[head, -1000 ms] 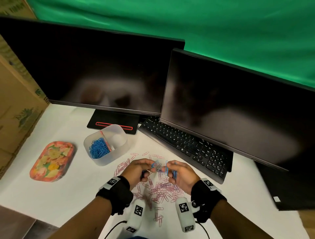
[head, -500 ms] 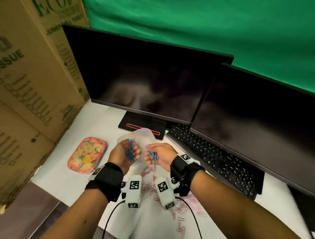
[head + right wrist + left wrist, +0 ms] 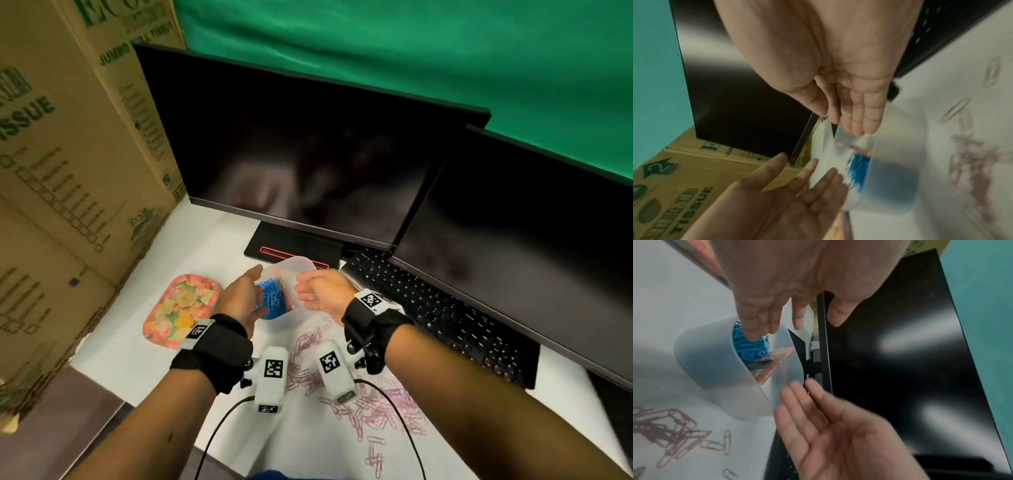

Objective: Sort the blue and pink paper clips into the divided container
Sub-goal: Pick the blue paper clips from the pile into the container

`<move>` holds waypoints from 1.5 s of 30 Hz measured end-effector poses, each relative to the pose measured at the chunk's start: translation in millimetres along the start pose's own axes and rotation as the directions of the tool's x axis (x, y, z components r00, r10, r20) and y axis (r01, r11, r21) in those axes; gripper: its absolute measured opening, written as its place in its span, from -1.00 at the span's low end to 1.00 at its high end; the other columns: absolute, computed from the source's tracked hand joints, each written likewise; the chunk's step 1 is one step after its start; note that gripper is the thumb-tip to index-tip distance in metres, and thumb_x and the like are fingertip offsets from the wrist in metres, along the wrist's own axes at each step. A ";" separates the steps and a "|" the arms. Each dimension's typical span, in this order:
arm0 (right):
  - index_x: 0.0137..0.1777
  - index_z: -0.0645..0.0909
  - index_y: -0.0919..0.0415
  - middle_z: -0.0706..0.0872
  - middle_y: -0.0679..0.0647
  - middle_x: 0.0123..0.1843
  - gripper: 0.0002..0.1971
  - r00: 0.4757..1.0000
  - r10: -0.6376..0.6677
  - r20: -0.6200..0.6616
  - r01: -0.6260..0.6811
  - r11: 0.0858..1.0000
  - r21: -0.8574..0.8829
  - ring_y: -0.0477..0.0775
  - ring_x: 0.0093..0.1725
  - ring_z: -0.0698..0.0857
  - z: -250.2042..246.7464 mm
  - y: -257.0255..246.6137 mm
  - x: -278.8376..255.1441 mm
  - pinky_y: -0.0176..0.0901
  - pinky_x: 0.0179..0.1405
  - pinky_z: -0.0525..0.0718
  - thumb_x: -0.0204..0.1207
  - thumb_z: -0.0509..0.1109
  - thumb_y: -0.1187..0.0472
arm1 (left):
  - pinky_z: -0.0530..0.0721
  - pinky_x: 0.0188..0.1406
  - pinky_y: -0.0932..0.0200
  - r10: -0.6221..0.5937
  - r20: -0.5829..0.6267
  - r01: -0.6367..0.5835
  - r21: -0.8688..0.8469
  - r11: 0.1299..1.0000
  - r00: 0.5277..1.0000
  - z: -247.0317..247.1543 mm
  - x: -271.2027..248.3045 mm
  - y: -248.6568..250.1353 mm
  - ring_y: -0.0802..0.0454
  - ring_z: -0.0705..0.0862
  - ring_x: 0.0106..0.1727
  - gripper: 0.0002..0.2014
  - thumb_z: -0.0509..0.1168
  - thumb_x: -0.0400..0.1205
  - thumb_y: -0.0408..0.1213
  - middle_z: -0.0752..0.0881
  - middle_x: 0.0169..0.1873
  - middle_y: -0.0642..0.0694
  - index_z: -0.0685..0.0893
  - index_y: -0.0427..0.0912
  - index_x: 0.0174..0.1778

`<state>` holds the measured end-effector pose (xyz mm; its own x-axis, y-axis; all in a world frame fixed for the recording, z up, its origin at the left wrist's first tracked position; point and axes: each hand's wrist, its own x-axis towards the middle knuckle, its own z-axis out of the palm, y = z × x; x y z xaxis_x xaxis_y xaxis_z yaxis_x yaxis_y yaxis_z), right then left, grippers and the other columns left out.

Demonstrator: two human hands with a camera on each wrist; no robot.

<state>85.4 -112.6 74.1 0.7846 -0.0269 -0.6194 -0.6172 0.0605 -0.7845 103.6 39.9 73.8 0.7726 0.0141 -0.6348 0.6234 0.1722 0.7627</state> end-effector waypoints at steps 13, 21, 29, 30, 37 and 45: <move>-0.04 0.72 0.01 0.76 -0.03 -0.01 -0.76 0.916 -0.115 -0.384 -0.234 0.626 -0.744 -0.01 -0.06 0.66 -152.1 155.2 -82.8 -0.31 -0.05 0.52 0.60 0.20 0.19 | 0.62 -0.14 0.32 0.093 0.638 -0.615 0.679 0.401 0.764 64.5 -19.6 -114.7 0.13 0.63 -0.30 -0.79 0.36 0.50 -0.39 0.70 -0.35 0.09 0.69 0.05 -0.32; 0.26 0.64 -0.05 0.62 0.01 0.22 -0.72 0.945 -0.248 -0.215 -0.090 0.434 -0.896 0.08 0.23 0.62 -134.6 185.0 -97.7 -0.11 0.23 0.62 0.58 0.27 0.14 | 0.70 0.09 0.09 -0.011 0.657 -0.657 0.754 0.017 0.753 117.1 -19.1 -146.3 -0.07 0.70 0.07 -0.76 0.25 0.55 -0.33 0.71 0.06 -0.02 0.71 0.01 0.05; 0.03 0.65 0.13 0.64 0.08 0.11 -0.83 0.939 -0.231 -0.255 -0.117 0.482 -0.869 0.14 0.10 0.65 -134.1 193.1 -95.1 -0.08 0.09 0.68 0.58 0.24 0.19 | 0.66 0.17 0.02 -0.049 0.677 -0.668 0.709 -0.226 0.735 140.3 -14.8 -158.7 -0.11 0.65 0.22 -0.79 0.26 0.61 -0.25 0.63 0.21 -0.06 0.69 0.03 0.12; -0.02 0.66 0.12 0.67 0.07 0.07 -0.85 0.935 -0.226 -0.273 -0.111 0.545 -0.831 0.12 0.06 0.67 -136.1 193.7 -97.1 -0.14 0.04 0.69 0.57 0.26 0.18 | 0.66 0.15 0.01 -0.047 0.675 -0.663 0.706 -0.247 0.736 139.9 -14.8 -160.4 -0.11 0.65 0.20 -0.80 0.26 0.61 -0.26 0.63 0.20 -0.07 0.68 0.01 0.10; -0.41 0.67 -0.02 0.75 -0.06 -0.35 -0.77 0.903 -0.179 -0.392 0.002 0.911 -0.411 -0.11 -0.34 0.67 -156.9 197.9 -108.5 -0.33 -0.25 0.69 0.36 0.49 0.34 | 0.73 -0.01 0.04 -0.031 0.631 -0.628 0.766 -0.137 0.775 131.4 -12.7 -159.0 -0.09 0.71 0.00 -0.87 0.25 0.57 -0.30 0.73 0.00 -0.06 0.68 -0.01 -0.09; -0.29 0.72 0.13 0.73 -0.01 -0.41 -0.91 0.925 -0.116 -0.362 0.030 0.972 -0.234 -0.11 -0.46 0.61 -164.0 200.0 -117.4 -0.27 -0.43 0.59 0.43 0.48 0.26 | 0.71 -0.15 0.18 -0.003 0.583 -0.581 0.810 0.080 0.812 114.8 -8.6 -158.5 0.00 0.70 -0.17 -0.89 0.27 0.57 -0.27 0.69 -0.22 0.05 0.57 0.08 -0.15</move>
<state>-139.8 -261.0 -15.1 0.7759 -0.3933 -0.4933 -0.5901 -0.1758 -0.7879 11.9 -100.6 -27.4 0.6955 -0.5635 -0.4458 -0.3021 -0.7922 0.5302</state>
